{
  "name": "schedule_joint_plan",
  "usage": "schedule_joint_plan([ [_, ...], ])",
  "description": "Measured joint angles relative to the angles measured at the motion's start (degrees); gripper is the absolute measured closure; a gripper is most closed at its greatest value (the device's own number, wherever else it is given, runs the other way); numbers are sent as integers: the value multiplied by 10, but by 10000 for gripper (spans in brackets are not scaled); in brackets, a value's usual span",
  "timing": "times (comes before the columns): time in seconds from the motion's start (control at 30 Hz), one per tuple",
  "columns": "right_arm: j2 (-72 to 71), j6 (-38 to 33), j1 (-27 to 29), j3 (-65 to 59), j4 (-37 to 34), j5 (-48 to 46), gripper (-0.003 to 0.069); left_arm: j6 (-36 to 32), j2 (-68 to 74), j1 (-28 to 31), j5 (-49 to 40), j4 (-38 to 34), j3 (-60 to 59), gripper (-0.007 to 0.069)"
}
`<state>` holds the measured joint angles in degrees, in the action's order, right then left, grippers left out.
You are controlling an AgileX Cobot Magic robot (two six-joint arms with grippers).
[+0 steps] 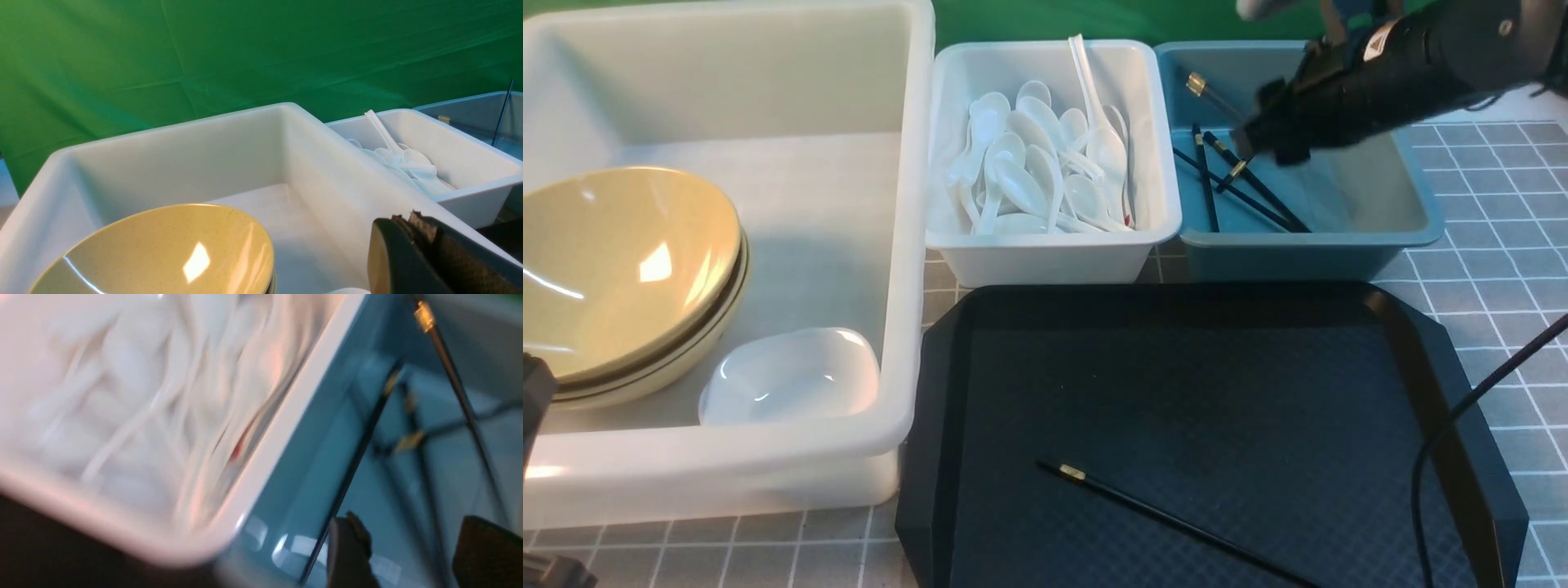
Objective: On grey table put chopsticks spoon bowls plates into blue grey white boxes.
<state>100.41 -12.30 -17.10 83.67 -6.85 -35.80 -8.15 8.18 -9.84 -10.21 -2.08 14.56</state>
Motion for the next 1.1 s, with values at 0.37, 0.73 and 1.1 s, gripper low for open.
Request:
schedule_joint_plan([
  [0.37, -35, -73, -213, -181, -11, -100, 287, -2, 0, 0, -3, 0, 0, 632],
  [0.73, 61, -92, -269, -197, -7, 35, 386, 0, 0, 0, -3, 0, 0, 632],
  [1.1, -35, -98, -267, -173, 14, 34, 589, 0, 0, 0, 7, 0, 0, 632],
])
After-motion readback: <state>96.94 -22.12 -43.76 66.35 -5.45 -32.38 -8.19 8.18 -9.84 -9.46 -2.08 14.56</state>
